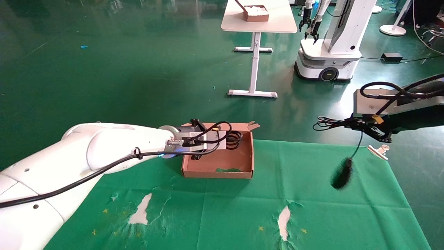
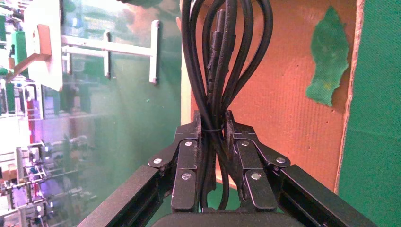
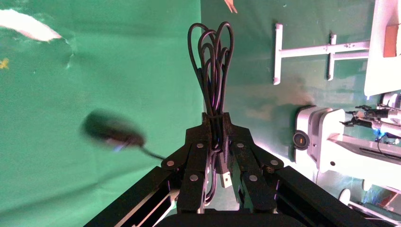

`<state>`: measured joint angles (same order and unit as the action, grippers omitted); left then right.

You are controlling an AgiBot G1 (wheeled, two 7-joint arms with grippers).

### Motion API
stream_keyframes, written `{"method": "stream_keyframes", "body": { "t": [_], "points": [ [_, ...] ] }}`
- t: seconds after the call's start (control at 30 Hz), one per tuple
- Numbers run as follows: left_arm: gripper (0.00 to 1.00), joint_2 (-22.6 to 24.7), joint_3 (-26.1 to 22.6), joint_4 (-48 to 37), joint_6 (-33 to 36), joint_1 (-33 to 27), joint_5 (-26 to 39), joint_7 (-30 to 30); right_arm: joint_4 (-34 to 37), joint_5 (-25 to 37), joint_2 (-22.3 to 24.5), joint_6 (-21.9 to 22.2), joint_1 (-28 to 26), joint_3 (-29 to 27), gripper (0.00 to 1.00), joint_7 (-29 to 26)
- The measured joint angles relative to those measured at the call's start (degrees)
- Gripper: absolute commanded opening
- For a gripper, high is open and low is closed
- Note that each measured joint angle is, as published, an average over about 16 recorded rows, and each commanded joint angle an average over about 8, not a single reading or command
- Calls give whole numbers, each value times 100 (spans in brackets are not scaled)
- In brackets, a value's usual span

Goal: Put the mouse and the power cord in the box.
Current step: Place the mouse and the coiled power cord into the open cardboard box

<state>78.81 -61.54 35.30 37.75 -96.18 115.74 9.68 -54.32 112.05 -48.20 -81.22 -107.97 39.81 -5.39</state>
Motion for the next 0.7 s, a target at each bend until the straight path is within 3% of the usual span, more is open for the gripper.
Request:
{"method": "stream_keyframes", "body": {
  "t": [0.37,0.7],
  "points": [
    [100,-14,-925,46,-287,-193,-340,574,78,-73,-104,96,-21,-35,0,94],
    [100,-87,-1285,-490,-582,-482,-621,963,155,-141,-274,90,-23,-11,0,226]
  ]
}}
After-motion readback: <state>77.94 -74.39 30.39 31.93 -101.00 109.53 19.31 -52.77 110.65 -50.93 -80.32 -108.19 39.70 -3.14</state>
